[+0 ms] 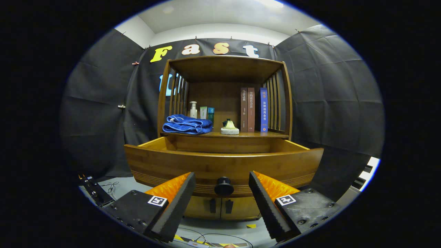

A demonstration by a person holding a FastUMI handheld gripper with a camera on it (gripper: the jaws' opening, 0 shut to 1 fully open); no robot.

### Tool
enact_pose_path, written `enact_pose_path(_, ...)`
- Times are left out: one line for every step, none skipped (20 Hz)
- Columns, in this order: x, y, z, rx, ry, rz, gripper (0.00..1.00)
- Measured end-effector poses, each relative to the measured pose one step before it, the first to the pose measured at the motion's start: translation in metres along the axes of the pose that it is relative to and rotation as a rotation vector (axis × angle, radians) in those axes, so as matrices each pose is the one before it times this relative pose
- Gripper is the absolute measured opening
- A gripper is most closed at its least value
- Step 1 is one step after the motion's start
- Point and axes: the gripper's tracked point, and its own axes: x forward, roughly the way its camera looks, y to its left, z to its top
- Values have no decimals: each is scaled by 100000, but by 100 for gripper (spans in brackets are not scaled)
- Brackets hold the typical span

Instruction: Pull open the drawer, take out the items inside it, and place them on the countertop above the cabinet.

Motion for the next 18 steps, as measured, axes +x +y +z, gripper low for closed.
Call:
enact_pose_path(453,-86,-502,86,239,-413,99)
enact_pose_path(399,-175,-401,28,79,-599,99)
enact_pose_path(543,-132,-236,441,-270,-476,99)
enact_pose_path(579,-36,-326,428,-60,-252,99)
enact_pose_path(673,11,-408,349,227,-102,99)
enact_pose_path(637,189,-398,-221,575,411,99)
enact_pose_path(490,97,-364,-737,495,318,99)
enact_pose_path(566,120,-272,-868,385,278,99)
enact_pose_path(613,94,-246,-507,217,-17,99)
enact_pose_path(536,65,-204,335,157,186,99)
enact_pose_path(591,147,-312,537,707,156,99)
enact_pose_path(433,72,-338,560,861,244,99)
enact_pose_path(560,126,-303,303,940,187,99)
enact_pose_path(-491,-58,10,-155,-1337,-804,99)
enact_pose_path(682,11,232,-490,-1157,98,100)
enact_pose_path(-86,-74,-195,-127,450,87,98)
enact_pose_path(-94,83,126,-59,-708,-23,99)
enact_pose_path(-24,-15,-133,-357,499,-98,99)
